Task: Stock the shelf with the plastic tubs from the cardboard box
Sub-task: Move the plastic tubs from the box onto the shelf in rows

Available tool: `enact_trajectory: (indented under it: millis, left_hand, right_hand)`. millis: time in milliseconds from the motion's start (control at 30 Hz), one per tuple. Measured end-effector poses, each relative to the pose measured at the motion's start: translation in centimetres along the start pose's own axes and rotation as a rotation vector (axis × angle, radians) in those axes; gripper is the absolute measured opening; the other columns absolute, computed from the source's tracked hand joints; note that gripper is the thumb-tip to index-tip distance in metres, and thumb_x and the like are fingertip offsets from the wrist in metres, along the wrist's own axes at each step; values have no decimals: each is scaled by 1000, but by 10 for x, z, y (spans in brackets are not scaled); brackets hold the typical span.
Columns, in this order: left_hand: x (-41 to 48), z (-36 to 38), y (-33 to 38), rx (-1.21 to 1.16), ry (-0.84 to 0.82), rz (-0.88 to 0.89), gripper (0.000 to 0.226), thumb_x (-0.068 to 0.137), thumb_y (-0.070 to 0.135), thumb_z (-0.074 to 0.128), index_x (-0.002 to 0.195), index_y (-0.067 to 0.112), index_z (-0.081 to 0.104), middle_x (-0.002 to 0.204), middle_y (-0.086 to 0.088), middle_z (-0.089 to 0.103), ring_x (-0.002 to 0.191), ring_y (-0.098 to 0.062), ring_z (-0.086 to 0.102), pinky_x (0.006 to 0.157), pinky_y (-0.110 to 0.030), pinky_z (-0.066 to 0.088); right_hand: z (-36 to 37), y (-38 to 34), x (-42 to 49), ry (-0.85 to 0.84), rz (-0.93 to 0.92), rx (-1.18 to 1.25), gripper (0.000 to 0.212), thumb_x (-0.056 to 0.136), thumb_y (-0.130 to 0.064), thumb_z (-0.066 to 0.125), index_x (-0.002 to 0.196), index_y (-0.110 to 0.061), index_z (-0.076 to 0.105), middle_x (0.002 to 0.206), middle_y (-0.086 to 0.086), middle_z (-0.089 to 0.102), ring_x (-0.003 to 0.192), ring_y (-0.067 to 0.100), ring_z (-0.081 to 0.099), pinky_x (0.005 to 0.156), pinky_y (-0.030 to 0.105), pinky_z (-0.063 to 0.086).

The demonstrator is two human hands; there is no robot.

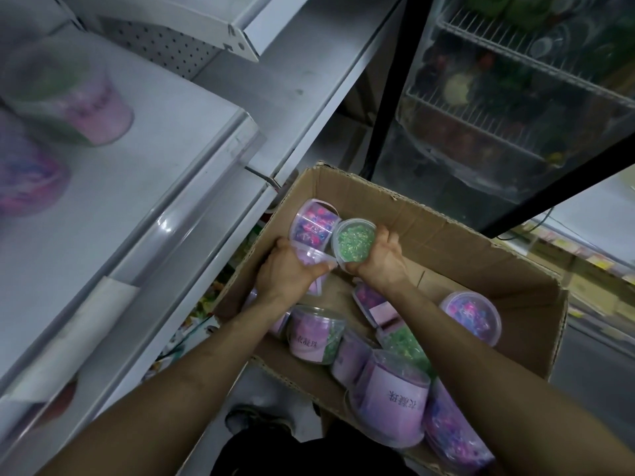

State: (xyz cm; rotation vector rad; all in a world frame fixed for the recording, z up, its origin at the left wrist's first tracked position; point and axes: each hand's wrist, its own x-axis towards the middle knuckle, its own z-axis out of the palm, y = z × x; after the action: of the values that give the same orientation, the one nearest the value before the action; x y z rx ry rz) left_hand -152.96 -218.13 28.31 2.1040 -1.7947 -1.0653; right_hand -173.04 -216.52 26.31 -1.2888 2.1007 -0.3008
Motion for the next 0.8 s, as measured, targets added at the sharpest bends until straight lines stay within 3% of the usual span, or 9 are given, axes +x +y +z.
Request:
enact_trajectory:
  millis: [233, 367, 433, 600, 800]
  left_hand:
    - [-20, -33, 1, -133, -6, 122, 87, 59, 68, 89, 123, 20, 54, 105, 9, 69, 88, -9, 68, 70, -28, 58]
    - [-29, -43, 7, -157, 19, 193, 88, 64, 65, 89, 131, 20, 53, 116, 6, 66, 99, -15, 65, 74, -28, 53]
    - [-36, -49, 11, -187, 23, 224, 84, 64, 65, 88, 129, 23, 55, 114, 10, 66, 99, -10, 65, 68, -20, 48]
    - [-49, -71, 21, -269, -5, 287, 74, 69, 62, 87, 128, 35, 51, 114, 18, 65, 101, 3, 62, 76, -12, 47]
    - [-52, -105, 24, -346, 45, 330, 92, 64, 76, 82, 140, 35, 49, 128, 15, 66, 116, -7, 64, 101, -38, 55]
  right_hand:
    - [0, -5, -5, 37, -9, -90, 127, 63, -64, 92, 154, -6, 24, 143, 17, 40, 133, 37, 43, 110, 47, 43]
    - [-3, -2, -14, 110, -63, -105, 126, 64, -73, 83, 154, -6, 26, 140, 15, 43, 128, 38, 47, 108, 49, 41]
    - [-8, 0, -18, 129, -94, -75, 127, 65, -72, 83, 158, -8, 23, 141, 13, 41, 129, 37, 47, 109, 49, 42]
    - [-27, 4, -31, 120, -201, 164, 124, 70, -59, 89, 163, -16, 18, 154, 3, 28, 142, 27, 42, 116, 43, 43]
    - [-59, -12, -44, 90, -242, 433, 125, 66, -59, 89, 164, -20, 23, 159, -1, 37, 140, 14, 46, 112, 31, 42]
